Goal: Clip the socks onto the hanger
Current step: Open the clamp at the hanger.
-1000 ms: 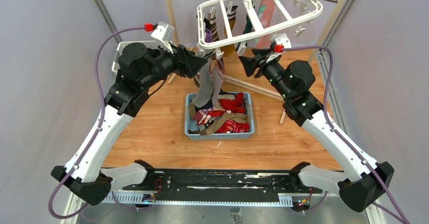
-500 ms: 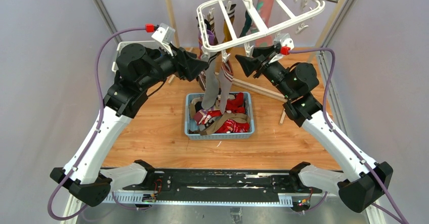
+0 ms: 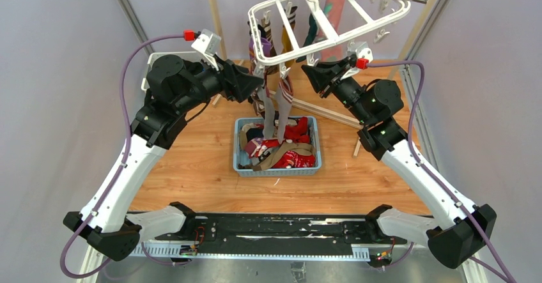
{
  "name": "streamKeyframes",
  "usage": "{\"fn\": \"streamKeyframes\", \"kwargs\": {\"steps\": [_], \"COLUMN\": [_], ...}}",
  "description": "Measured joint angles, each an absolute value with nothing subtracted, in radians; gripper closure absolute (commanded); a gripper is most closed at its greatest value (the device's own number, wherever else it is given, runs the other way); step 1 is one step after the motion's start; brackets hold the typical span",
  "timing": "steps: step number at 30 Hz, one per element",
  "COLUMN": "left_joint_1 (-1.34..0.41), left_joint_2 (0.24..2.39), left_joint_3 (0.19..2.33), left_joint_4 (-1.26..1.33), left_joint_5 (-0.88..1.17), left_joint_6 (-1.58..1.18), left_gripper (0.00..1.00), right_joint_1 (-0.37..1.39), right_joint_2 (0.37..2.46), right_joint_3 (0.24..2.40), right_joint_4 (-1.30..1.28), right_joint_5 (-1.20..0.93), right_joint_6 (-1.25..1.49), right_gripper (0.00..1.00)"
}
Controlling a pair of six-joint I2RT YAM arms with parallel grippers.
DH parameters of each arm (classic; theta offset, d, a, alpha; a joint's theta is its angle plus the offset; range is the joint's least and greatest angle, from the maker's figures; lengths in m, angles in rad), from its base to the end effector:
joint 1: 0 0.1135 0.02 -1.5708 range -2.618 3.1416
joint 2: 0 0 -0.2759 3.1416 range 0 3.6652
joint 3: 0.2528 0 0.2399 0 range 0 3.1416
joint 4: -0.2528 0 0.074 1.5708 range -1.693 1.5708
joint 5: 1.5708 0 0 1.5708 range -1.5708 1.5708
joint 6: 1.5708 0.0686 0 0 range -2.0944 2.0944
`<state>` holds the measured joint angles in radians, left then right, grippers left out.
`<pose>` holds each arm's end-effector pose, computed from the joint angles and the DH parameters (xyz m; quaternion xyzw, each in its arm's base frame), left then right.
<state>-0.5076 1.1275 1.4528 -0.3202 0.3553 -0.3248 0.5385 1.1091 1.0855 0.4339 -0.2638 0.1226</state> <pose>0.1989 -0.1379 0.4945 0.1881 0.6799 -0.3961 0.5878 0.2134 0.1483 0.4710 -0.2198 0.5091 0.3373 0.7608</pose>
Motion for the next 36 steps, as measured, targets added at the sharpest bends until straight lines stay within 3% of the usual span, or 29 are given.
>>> {"fn": "streamKeyframes", "kwargs": {"steps": [7,20,36], "left_joint_1": [-0.508,-0.508,-0.508], "left_joint_2": [1.128,1.128,1.216], "left_joint_3": [1.457,1.494,1.628], "left_joint_4": [-0.321,-0.320,-0.327], "left_joint_5": [0.355,0.364,0.406], "left_joint_6": [-0.328,-0.398,-0.447], "left_gripper": [0.34,0.29,0.19], "right_joint_1": [0.539,0.717,0.902], "right_joint_2": [1.109,1.106,1.349], "right_joint_3": [1.069,1.047,1.298], "right_joint_4": [0.461,0.466,0.434], "right_joint_5": [-0.261,-0.049,0.151], "right_joint_6": [0.139,0.067,-0.006], "right_gripper": [1.00,1.00,1.00]}}
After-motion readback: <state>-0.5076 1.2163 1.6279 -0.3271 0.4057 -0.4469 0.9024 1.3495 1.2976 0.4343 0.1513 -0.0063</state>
